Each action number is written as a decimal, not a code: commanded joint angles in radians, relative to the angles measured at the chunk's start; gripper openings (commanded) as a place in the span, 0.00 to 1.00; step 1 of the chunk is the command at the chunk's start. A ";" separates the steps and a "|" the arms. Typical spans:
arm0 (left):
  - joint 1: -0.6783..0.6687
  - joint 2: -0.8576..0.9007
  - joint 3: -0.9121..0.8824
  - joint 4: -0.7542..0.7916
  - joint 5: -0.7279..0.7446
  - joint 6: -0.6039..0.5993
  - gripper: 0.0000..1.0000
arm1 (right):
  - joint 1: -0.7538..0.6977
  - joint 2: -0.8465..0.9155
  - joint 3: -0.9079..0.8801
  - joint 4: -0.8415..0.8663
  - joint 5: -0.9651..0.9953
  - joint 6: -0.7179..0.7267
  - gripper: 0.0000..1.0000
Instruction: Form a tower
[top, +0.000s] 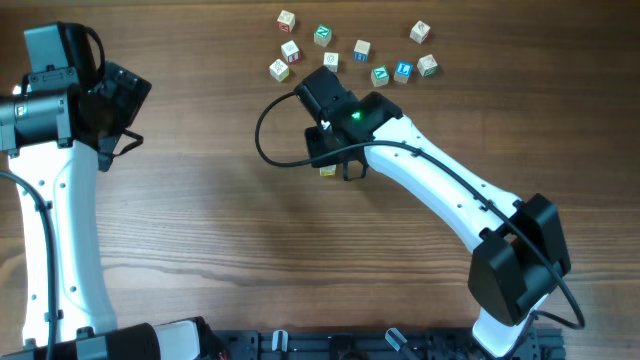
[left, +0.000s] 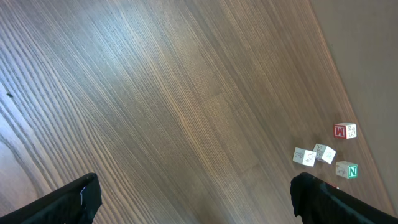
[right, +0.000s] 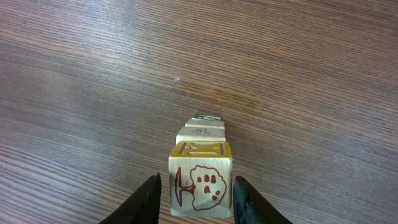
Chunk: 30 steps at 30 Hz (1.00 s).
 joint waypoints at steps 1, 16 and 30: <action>0.005 -0.013 0.007 0.000 -0.006 -0.005 1.00 | -0.004 -0.018 -0.002 0.002 0.022 0.003 0.42; 0.005 -0.013 0.007 0.000 -0.007 -0.005 1.00 | -0.004 -0.018 -0.017 0.015 0.027 -0.008 0.43; 0.005 -0.013 0.008 0.000 -0.007 -0.005 1.00 | -0.004 -0.011 -0.021 0.020 0.029 -0.008 0.43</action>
